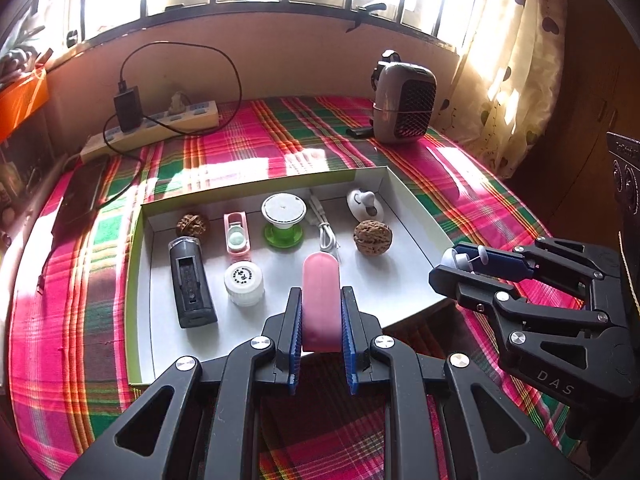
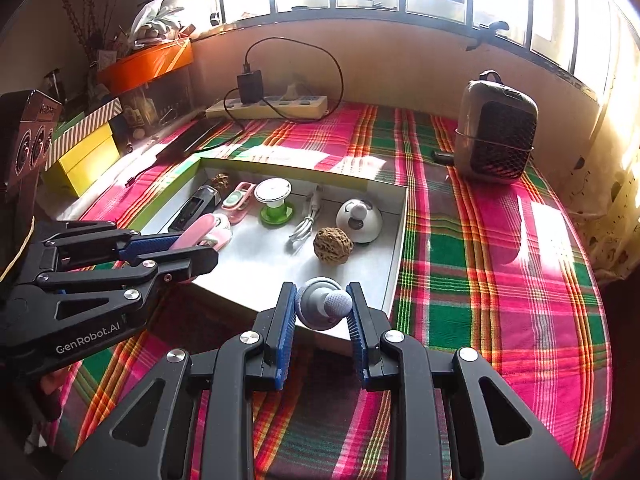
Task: Organize objects
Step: 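Lift the knob with the right tool while the left tool carries the pink block over the box, then lower the knob into the box and open the right tool while the left tool lowers the pink block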
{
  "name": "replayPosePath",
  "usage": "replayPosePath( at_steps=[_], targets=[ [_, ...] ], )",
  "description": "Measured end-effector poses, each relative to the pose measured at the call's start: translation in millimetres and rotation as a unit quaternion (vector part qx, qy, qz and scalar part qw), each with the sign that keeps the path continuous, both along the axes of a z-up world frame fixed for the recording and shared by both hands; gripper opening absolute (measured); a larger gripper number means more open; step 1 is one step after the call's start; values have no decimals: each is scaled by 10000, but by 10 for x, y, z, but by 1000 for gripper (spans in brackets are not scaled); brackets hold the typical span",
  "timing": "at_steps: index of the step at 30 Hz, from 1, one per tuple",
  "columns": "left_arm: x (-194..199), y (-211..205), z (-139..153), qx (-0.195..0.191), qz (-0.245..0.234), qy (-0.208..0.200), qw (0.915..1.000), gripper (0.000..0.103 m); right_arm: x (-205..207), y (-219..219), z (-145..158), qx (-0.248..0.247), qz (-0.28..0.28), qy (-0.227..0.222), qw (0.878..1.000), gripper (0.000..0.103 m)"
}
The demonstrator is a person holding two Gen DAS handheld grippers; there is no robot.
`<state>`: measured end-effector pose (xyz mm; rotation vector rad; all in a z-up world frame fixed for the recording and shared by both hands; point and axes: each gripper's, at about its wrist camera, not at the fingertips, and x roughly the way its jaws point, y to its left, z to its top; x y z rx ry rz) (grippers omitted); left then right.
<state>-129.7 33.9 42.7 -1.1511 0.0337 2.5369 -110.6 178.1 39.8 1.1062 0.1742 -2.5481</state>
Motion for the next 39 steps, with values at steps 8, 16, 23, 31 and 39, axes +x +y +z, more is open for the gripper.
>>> replayPosePath(
  at_steps=[8, 16, 23, 31, 39],
  targets=[
    [-229, 30, -95, -26, 5, -133, 9999, 16, -257, -91, -92, 96, 111, -206, 9997, 26],
    [-359, 39, -201, -74, -7, -276, 9996, 16, -427, -118, -228, 113, 187, -479, 9986, 26],
    [-406, 60, -250, -98, -40, -345, 9993, 16, -468, -123, -287, 202, 193, -561, 9980, 26],
    [-444, 73, -299, -151, -31, -437, 9989, 16, -507, -159, -319, 348, 197, -601, 9974, 26],
    [-452, 87, -315, -175, -47, -454, 9988, 16, -516, -177, -328, 417, 189, -633, 9969, 26]
  ],
)
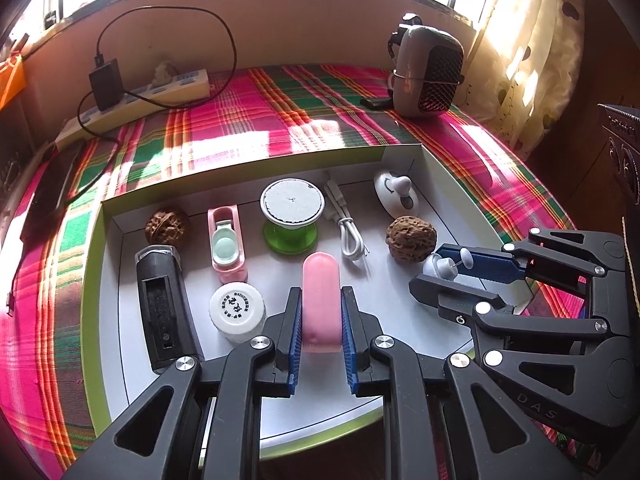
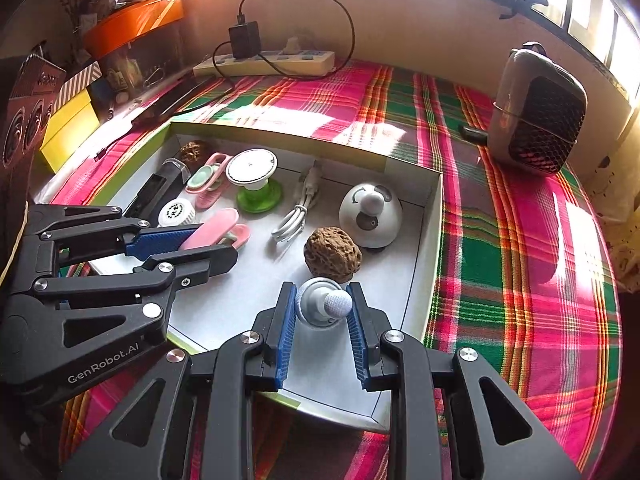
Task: Organize objects
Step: 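Lower the knob into the box and open the right tool while the left tool lowers the pink block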
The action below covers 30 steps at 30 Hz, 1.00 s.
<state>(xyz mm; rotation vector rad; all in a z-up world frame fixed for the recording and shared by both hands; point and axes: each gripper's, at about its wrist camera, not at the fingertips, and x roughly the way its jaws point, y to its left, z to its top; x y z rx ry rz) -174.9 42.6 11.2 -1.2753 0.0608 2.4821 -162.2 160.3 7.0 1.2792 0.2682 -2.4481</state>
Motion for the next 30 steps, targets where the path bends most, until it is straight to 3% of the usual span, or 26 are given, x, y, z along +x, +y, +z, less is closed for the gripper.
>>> replayPosePath(
  at_steps=[14, 21, 30],
  targets=[
    [-12, -3, -7, -34, -13, -2, 10000, 17, -17, -12, -6, 48, -57, -88, 9999, 26],
    [-9, 7, -1, -10, -26, -45, 10000, 22, -24, -14, -9, 34, -106, -120, 9999, 27],
    [4, -21, 19, -69, 66, -47, 9999, 27, 7, -22, 15, 13, -151, -94, 9998, 34]
  ],
)
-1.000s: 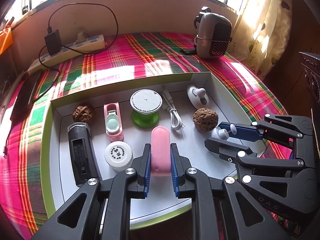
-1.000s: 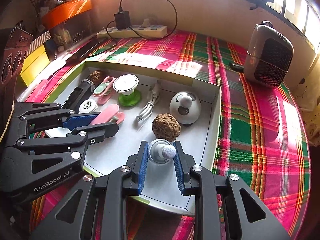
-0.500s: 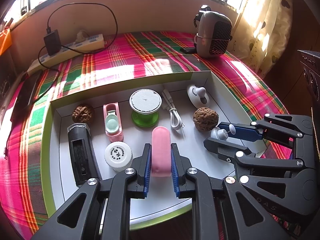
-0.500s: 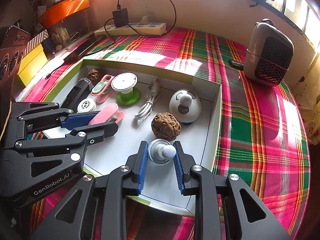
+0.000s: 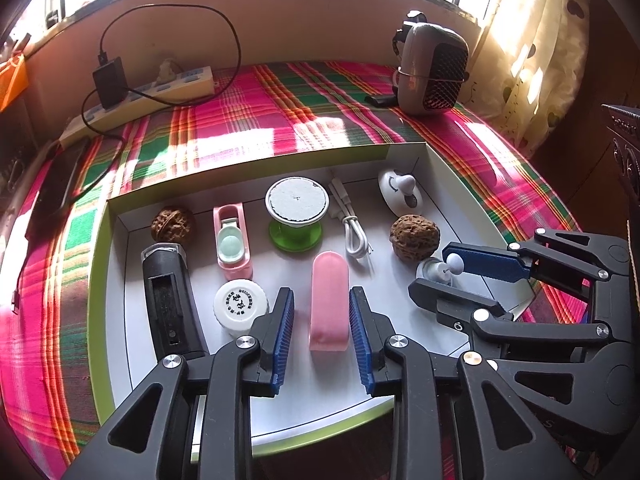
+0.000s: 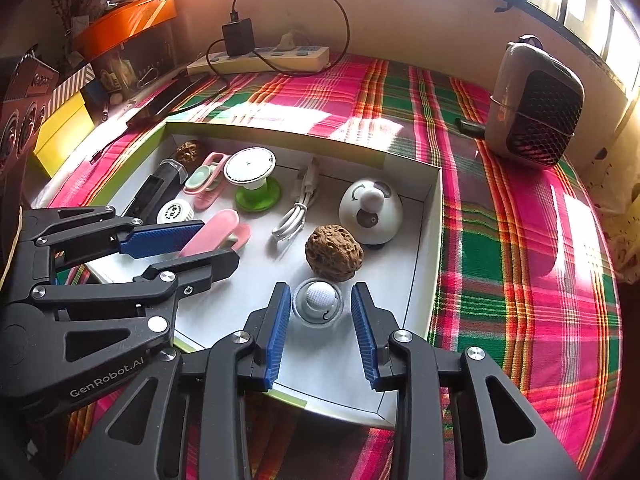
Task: Organize objects
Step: 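Lower the knob into the box and open the right tool while the left tool lowers the pink block, then open the left tool releasing the pink block and withdraw both tools from the box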
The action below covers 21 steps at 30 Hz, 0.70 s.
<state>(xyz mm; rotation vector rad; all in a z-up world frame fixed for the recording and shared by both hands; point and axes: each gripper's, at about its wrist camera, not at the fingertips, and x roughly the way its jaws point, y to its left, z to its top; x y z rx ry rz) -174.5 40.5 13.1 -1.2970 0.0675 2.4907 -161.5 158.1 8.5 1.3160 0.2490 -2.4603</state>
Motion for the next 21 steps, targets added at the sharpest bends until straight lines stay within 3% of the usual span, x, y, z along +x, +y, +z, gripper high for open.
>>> replayPosePath(
  at_steps=[11, 21],
  targets=[
    [88, -22, 86, 5, 80, 84, 9999, 27, 52, 78, 53, -72, -177, 63, 9998, 36],
    [324, -65, 223, -190, 361, 395, 9984, 27, 236, 139, 178, -391, -279, 254, 9985, 36]
  ],
)
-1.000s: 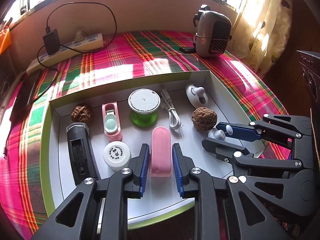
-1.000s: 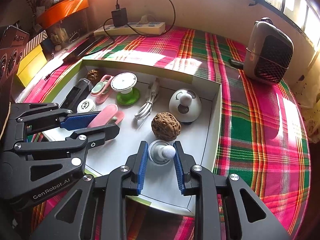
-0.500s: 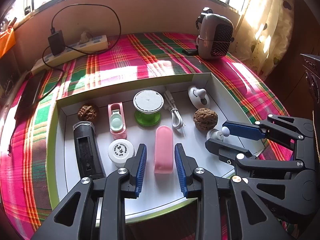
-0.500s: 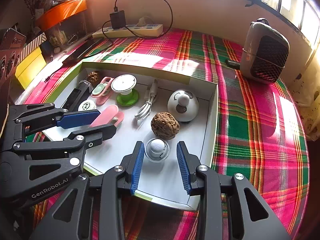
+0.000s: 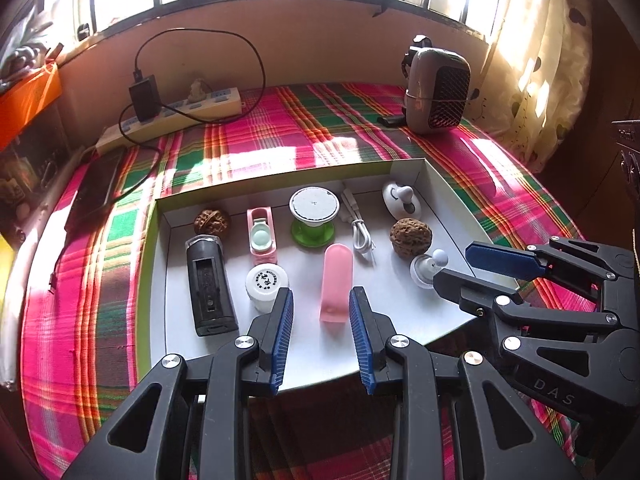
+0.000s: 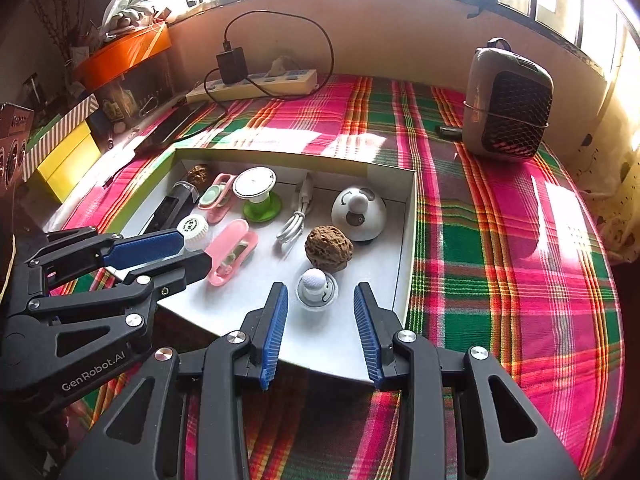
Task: Organize objects
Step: 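Open the left tool releasing the pink block and withdraw both tools from the box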
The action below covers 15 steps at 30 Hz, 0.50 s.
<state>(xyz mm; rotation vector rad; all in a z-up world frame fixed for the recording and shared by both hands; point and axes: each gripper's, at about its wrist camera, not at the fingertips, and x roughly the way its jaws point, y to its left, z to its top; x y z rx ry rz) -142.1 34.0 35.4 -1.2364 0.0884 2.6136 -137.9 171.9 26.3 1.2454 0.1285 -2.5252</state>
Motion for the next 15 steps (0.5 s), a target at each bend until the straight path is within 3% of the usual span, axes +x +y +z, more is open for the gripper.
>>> replayPosePath(
  at_steps=[15],
  targets=[
    [468, -165, 89, -79, 431, 322, 9985, 27, 397, -1, 111, -160, -113, 356, 9992, 36]
  ],
)
